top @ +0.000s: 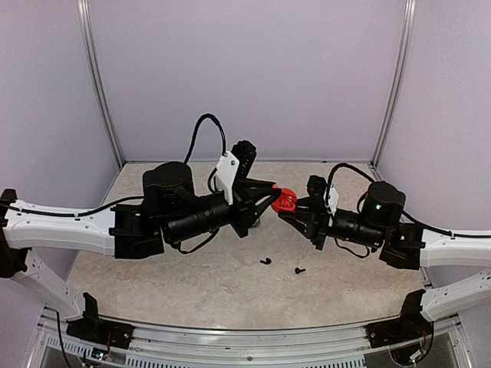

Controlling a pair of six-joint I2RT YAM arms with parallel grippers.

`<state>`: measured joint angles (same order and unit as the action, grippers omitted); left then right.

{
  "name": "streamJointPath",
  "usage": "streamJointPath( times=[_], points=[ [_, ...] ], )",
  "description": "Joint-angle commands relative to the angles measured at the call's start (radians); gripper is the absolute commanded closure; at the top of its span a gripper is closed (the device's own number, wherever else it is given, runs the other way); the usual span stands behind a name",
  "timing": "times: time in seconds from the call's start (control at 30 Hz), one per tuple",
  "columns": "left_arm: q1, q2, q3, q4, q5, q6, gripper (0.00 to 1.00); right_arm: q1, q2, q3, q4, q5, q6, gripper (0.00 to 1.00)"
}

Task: Insert the wireless bluetooth earbuds into the charging case
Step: Insert the left earbud into the left side groove of the charging case.

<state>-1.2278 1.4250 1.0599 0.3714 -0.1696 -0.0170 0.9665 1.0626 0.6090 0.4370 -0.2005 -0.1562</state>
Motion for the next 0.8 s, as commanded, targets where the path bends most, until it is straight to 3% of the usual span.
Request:
streamJointPath(
  times=[0.0,0.77],
  points=[
    [-0.011,0.027,0.051,-0.002,-0.014,0.025,0.89,0.016,0.001,0.035,0.005,0.031,-0.002,1.0],
    [-0.019,0.086,0.088,-0.115,-0.074,0.05,0.91,0.02,-0.002,0.048,0.007,0.085,0.017,1.0]
  ],
)
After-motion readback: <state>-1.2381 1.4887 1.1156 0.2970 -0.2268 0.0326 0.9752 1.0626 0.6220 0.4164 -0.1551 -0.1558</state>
